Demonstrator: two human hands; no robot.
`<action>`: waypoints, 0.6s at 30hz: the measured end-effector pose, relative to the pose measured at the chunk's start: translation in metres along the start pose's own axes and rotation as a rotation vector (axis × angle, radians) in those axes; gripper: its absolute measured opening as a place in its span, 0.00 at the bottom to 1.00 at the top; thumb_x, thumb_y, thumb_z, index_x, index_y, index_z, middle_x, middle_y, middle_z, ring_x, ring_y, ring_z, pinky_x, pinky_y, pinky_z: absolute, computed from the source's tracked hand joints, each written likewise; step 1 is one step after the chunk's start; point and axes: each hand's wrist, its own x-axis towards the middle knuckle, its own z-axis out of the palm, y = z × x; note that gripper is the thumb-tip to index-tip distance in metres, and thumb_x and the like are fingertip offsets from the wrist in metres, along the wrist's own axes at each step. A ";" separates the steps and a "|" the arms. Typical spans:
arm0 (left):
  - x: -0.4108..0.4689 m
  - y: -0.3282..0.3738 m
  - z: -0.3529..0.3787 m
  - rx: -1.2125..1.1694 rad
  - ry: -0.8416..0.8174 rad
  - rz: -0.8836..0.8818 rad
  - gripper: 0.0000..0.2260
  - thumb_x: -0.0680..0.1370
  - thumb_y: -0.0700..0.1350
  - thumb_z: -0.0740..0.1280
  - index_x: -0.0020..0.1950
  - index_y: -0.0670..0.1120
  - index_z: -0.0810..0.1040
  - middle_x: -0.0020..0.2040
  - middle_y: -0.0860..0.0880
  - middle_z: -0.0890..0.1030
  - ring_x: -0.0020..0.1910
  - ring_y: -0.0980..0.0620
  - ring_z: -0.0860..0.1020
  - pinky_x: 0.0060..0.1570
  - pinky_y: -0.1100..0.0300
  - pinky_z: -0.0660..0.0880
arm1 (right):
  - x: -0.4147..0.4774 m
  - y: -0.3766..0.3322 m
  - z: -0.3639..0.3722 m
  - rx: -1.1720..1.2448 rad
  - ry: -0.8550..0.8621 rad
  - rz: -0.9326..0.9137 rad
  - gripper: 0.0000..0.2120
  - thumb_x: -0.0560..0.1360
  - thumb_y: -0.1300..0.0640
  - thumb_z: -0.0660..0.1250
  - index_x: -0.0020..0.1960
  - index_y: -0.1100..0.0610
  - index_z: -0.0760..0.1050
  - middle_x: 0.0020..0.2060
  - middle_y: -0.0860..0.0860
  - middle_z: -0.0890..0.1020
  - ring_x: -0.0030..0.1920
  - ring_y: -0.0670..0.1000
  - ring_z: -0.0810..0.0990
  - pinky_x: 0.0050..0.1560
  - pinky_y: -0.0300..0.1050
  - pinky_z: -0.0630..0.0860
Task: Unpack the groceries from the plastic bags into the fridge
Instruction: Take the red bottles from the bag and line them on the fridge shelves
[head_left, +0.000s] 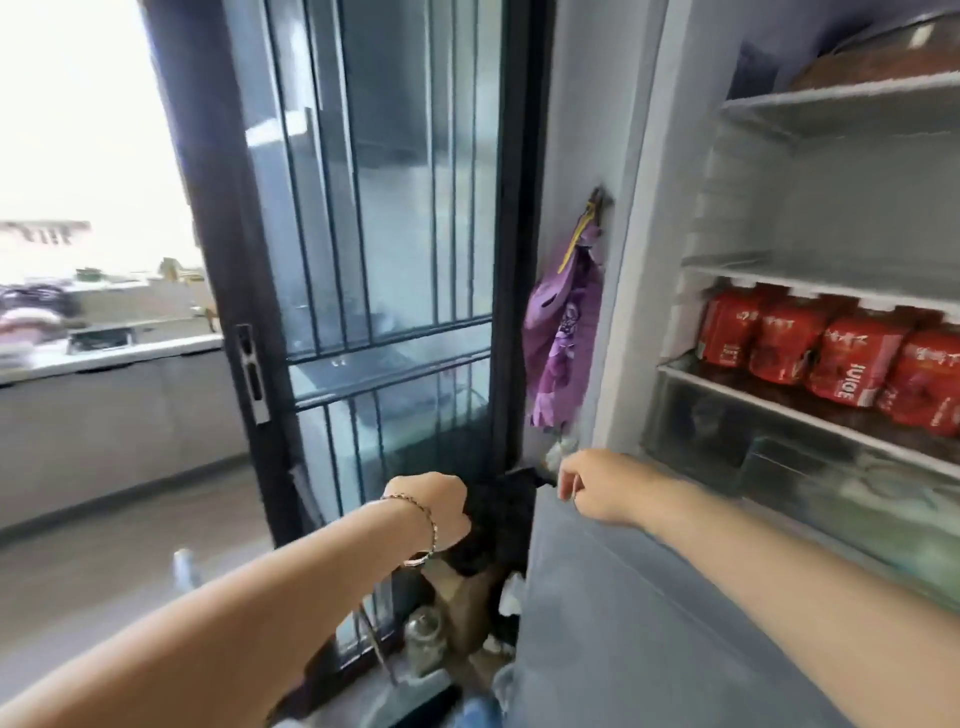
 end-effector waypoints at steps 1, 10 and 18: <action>-0.025 -0.026 0.013 0.018 -0.034 -0.056 0.15 0.79 0.44 0.56 0.61 0.43 0.77 0.59 0.46 0.78 0.59 0.43 0.77 0.46 0.54 0.72 | -0.001 -0.030 0.009 -0.008 -0.043 -0.077 0.16 0.74 0.65 0.57 0.52 0.51 0.78 0.55 0.50 0.79 0.55 0.54 0.77 0.50 0.41 0.73; -0.266 -0.194 0.078 -0.223 -0.059 -0.634 0.14 0.78 0.47 0.57 0.56 0.44 0.77 0.58 0.45 0.79 0.56 0.43 0.77 0.50 0.57 0.72 | -0.062 -0.294 0.076 -0.084 -0.149 -0.635 0.11 0.77 0.57 0.59 0.55 0.53 0.77 0.55 0.51 0.80 0.54 0.54 0.78 0.53 0.47 0.76; -0.554 -0.320 0.134 -0.320 0.042 -1.111 0.12 0.78 0.47 0.57 0.55 0.47 0.77 0.58 0.47 0.79 0.57 0.44 0.77 0.50 0.57 0.71 | -0.199 -0.566 0.158 -0.159 -0.182 -1.072 0.12 0.75 0.59 0.58 0.51 0.58 0.79 0.52 0.54 0.81 0.53 0.57 0.79 0.51 0.44 0.77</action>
